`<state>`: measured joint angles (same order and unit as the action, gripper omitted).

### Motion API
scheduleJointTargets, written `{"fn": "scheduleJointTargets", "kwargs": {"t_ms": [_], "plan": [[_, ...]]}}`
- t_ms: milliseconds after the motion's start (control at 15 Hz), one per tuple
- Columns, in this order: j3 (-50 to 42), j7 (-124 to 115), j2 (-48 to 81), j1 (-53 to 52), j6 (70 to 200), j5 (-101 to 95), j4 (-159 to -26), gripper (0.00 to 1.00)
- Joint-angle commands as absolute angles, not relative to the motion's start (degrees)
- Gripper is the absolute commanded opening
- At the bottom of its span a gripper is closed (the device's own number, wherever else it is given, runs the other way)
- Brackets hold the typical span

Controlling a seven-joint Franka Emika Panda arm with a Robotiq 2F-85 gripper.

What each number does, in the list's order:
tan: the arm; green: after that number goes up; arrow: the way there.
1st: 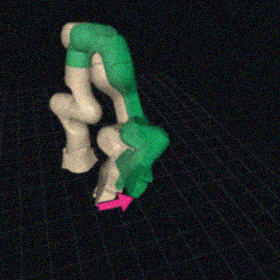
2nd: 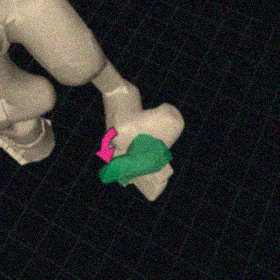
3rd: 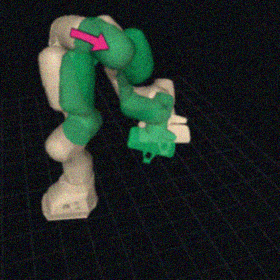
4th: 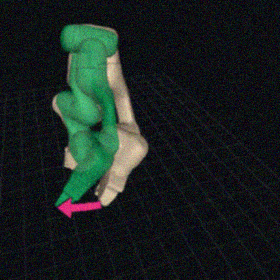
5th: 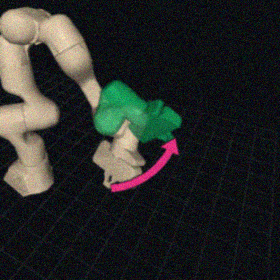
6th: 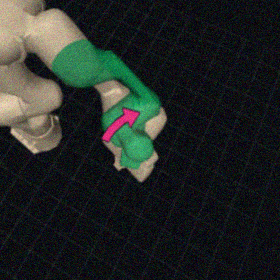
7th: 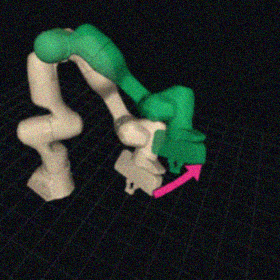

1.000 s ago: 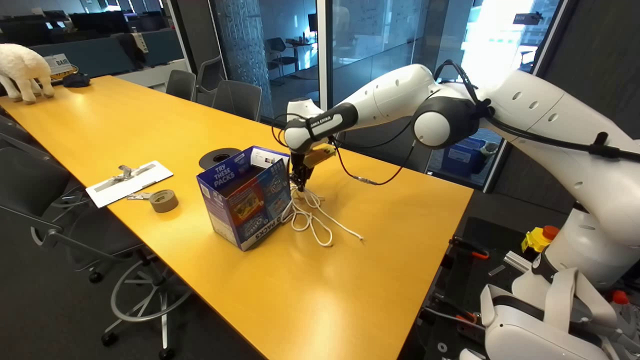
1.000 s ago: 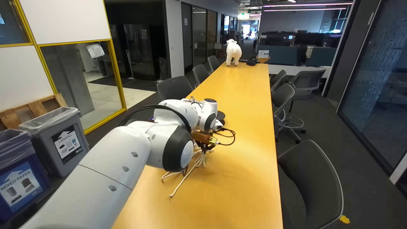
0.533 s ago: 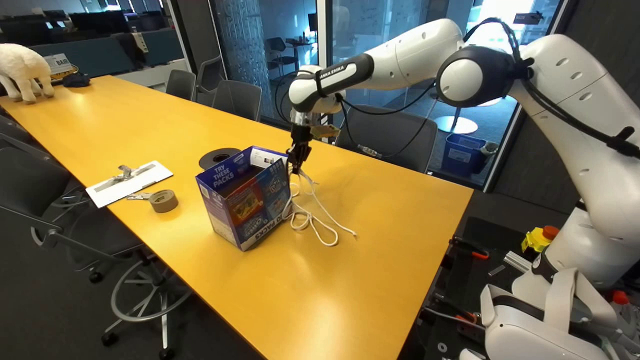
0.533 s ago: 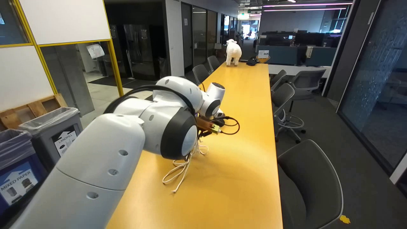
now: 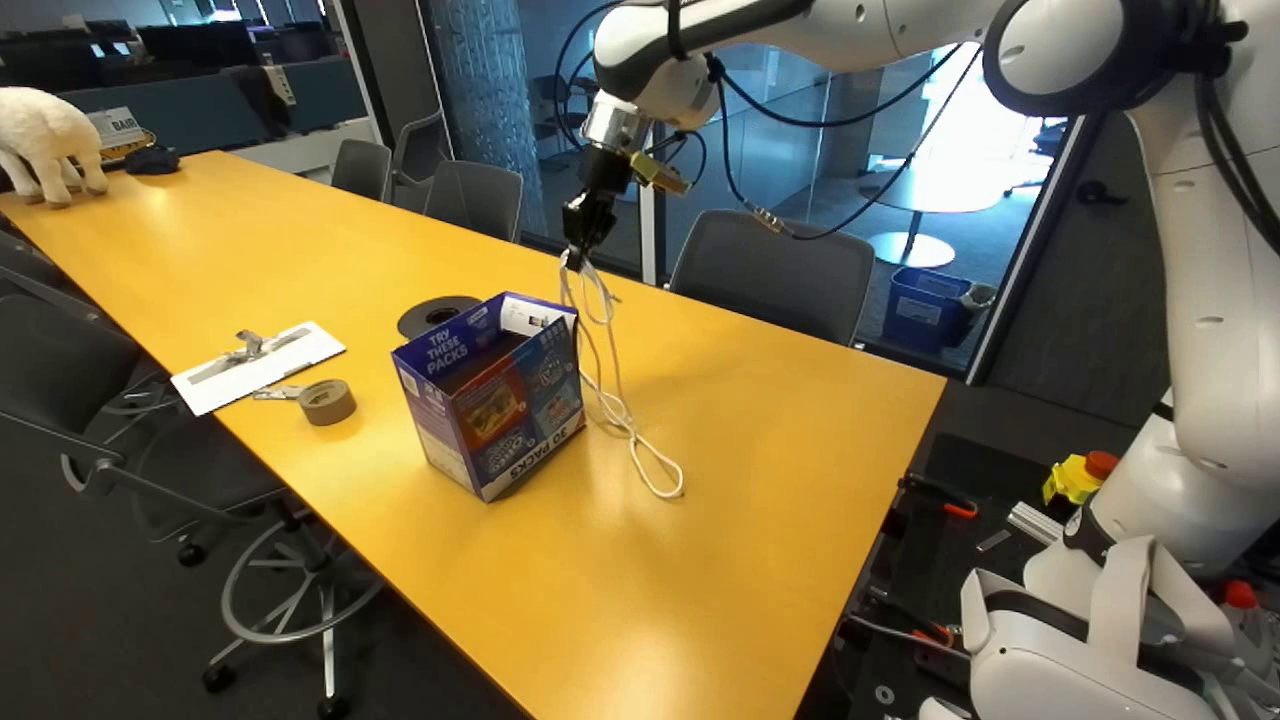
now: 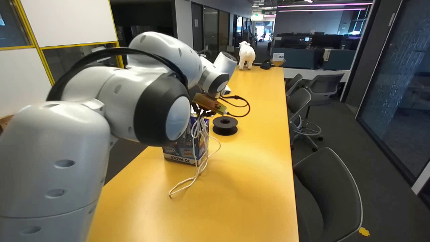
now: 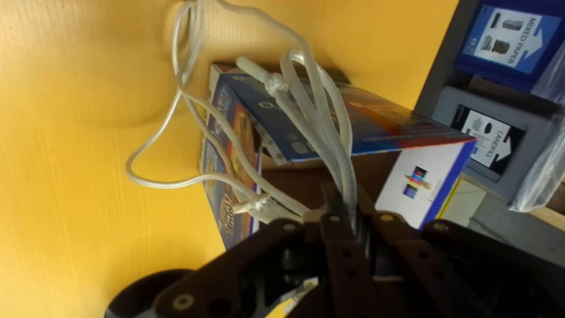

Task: Place the two white ropes inside the blue box

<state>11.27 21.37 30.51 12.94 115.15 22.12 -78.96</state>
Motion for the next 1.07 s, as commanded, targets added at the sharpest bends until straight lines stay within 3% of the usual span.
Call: {"fn": "scheduleJointTargets", "kwargs": {"t_ms": [0, 400, 1000], "plan": [[10.2, 18.5, 23.3, 10.5, 117.1, 25.9, -81.8, 0.09], [10.0, 7.0, 18.7, 4.2, 128.3, 30.4, -81.6, 0.06], [8.4, -15.1, 23.3, -3.3, 147.9, 28.1, -76.6, 0.06]]}}
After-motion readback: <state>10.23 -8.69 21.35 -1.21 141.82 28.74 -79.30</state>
